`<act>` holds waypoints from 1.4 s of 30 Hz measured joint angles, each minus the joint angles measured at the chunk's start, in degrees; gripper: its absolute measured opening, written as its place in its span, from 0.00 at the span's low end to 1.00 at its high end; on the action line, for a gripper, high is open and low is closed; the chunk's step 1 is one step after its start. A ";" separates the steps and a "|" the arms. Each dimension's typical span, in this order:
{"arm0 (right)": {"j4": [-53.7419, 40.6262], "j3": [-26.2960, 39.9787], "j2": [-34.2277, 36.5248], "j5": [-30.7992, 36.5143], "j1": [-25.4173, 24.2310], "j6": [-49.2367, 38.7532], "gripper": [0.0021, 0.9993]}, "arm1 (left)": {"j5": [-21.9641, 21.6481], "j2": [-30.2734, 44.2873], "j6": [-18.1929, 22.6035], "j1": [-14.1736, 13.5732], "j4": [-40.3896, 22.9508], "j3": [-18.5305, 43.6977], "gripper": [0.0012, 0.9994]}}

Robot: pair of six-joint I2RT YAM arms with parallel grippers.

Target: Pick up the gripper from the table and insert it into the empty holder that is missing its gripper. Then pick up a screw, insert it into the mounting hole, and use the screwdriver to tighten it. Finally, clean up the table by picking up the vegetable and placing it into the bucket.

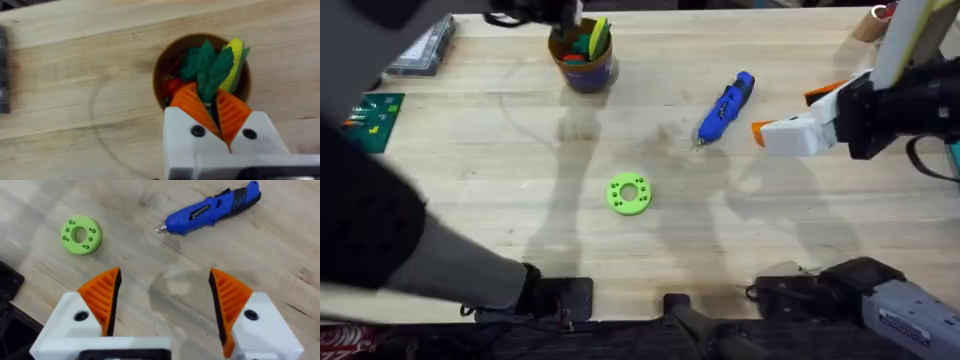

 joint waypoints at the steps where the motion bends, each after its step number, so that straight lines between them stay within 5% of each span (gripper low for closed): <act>1: 0.00 0.00 0.02 0.00 0.00 0.00 0.97 | 0.09 1.57 0.00 0.00 0.70 -0.02 0.01; 10: -0.02 0.00 0.00 0.00 0.00 0.00 0.97 | 0.50 4.24 0.31 0.11 2.17 -0.13 0.06; 15: 0.00 0.00 0.02 0.00 0.00 0.00 0.97 | 0.41 3.94 0.42 0.38 2.31 -0.13 0.84; 17: 0.00 0.00 0.02 0.00 0.00 0.00 0.97 | -0.16 3.91 0.37 0.44 2.32 -0.13 0.97; 27: 0.00 0.00 0.00 0.00 0.00 0.00 0.97 | -1.82 -1.95 0.42 0.44 -5.03 -0.15 0.99; 42: 0.00 0.00 0.00 0.00 0.00 0.00 0.97 | -1.91 -24.69 -2.17 0.17 -34.48 -0.39 0.99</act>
